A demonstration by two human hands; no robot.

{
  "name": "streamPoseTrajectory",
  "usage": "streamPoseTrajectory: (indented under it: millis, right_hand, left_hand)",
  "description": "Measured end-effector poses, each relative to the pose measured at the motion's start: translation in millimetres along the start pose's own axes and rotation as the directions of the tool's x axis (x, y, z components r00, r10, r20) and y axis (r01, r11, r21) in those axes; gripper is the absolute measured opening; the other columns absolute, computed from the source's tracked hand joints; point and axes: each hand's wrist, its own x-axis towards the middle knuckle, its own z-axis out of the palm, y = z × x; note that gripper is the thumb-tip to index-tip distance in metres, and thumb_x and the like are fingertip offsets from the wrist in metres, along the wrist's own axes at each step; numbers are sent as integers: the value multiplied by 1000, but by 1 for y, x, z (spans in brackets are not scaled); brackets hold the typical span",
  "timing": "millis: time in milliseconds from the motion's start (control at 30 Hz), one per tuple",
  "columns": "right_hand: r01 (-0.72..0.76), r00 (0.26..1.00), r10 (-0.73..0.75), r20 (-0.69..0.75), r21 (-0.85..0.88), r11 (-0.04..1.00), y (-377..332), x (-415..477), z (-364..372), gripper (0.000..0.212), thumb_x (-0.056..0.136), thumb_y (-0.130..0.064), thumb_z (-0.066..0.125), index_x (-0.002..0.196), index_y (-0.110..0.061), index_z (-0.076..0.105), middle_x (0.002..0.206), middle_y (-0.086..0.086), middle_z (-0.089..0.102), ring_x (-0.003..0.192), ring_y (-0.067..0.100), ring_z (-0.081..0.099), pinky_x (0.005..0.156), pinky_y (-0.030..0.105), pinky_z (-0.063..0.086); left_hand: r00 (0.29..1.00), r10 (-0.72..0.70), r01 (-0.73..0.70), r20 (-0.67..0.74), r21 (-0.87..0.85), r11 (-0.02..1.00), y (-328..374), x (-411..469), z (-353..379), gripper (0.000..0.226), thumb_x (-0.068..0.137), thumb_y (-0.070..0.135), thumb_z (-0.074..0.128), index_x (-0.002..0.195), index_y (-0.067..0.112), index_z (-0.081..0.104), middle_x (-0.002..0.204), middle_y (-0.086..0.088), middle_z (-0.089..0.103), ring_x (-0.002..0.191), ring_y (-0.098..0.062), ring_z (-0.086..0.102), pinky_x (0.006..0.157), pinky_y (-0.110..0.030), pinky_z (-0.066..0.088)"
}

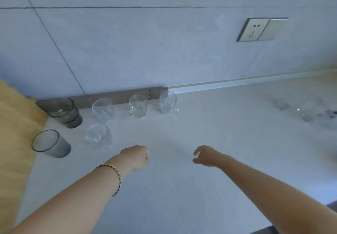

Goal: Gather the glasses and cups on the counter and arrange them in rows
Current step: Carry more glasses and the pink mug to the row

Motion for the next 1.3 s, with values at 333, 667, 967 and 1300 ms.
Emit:
streamPoseTrajectory:
  millis: [333, 667, 967, 1300]
  right_hand:
    - [-160, 973, 188, -132, 198, 967, 270, -31, -73, 37, 93, -28, 53, 128, -15, 55, 134, 5, 54, 124, 21, 50, 102, 29, 40]
    - [-225, 851, 283, -443, 178, 958, 515, -75, -154, 47, 88, -18, 56, 134, -19, 48, 144, 5, 36, 135, 24, 34, 110, 34, 32]
    - [-338, 908, 307, -285, -65, 939, 598, -74, -179, 98, 73, -33, 74, 149, -29, 12, 145, 10, 29, 133, 31, 33, 104, 40, 40]
    - [-319, 906, 256, -338, -146, 936, 583, -72, -180, 84, 73, -33, 71, 143, -29, 25, 137, 8, 37, 125, 28, 41, 93, 37, 47]
  left_hand:
    - [983, 180, -182, 28, 198, 963, 272, 75, -2, 26, 93, 22, 39, 113, 18, 56, 128, -3, 57, 118, -24, 54, 96, -31, 43]
    - [954, 270, -292, 133, 191, 937, 505, 133, 40, 27, 95, 23, 42, 116, 17, 57, 129, -2, 57, 119, -22, 54, 100, -31, 42]
    - [966, 205, -232, 160, 176, 957, 541, 151, 52, 22, 95, 23, 43, 110, 18, 57, 126, -2, 58, 116, -21, 55, 99, -30, 43]
    - [986, 92, -106, 138, 92, 990, 486, 144, 51, 5, 94, 23, 45, 90, 24, 48, 111, -1, 58, 107, -21, 56, 93, -28, 44]
